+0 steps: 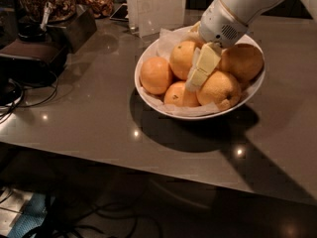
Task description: Pick orange from white bowl
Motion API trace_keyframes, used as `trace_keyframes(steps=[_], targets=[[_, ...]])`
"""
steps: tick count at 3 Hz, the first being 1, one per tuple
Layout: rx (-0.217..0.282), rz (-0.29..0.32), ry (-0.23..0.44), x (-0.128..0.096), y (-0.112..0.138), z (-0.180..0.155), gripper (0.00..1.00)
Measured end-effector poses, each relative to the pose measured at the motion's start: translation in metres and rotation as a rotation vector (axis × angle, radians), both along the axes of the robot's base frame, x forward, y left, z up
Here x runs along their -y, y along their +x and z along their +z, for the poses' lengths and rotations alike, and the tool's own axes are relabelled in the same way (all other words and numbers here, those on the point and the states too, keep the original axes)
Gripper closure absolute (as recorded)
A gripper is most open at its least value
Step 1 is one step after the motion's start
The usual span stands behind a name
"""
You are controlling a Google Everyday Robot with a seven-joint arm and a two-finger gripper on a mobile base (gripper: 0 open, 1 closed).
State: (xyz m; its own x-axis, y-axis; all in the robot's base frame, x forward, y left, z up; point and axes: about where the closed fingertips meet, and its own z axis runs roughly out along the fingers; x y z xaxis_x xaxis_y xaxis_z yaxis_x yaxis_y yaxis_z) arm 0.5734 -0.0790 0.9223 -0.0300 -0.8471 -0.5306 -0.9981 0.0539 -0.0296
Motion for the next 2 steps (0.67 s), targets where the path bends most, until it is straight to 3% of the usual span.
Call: trace_keyframes(steps=[2], targets=[[0.0, 0.0, 0.001, -0.0032, 0.0007, 0.004, 0.54]])
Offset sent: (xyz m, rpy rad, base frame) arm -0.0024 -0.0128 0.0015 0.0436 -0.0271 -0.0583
